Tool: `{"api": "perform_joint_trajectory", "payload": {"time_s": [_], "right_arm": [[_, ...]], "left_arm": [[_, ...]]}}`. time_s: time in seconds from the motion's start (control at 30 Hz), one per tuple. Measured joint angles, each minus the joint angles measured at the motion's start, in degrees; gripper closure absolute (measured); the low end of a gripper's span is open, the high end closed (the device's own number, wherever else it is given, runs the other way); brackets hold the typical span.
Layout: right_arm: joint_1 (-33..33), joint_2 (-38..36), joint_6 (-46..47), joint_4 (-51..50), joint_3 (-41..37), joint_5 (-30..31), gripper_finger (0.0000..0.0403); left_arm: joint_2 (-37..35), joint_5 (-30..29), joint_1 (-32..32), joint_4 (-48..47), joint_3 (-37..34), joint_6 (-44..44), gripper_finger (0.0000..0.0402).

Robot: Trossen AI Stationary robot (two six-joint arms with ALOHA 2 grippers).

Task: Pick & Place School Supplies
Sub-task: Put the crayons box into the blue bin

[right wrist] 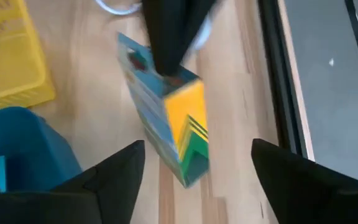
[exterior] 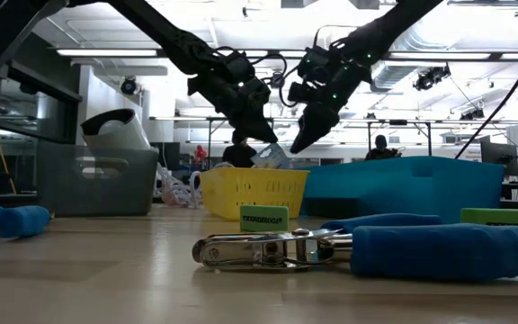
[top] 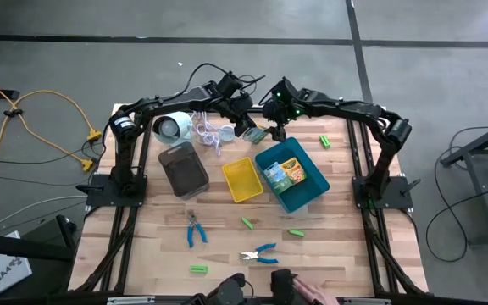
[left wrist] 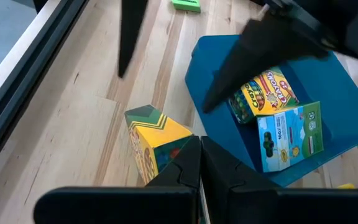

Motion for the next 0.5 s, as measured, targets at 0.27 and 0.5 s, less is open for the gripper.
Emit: {"api": "perform_joint_trajectory", "payload": {"time_s": [0.27,0.5], "right_arm": [[-0.21,0.44,-2.68,0.30,0.00,-2.99,0.0114],[-0.50,1.03,-2.82,1.41,0.02,-6.05,0.0115]], "left_arm": [[0.00,0.16,-0.20,0.00,0.00,0.00,0.0401],[0.00,1.27,-0.27,-0.02,0.00,0.00,0.0401]]}}
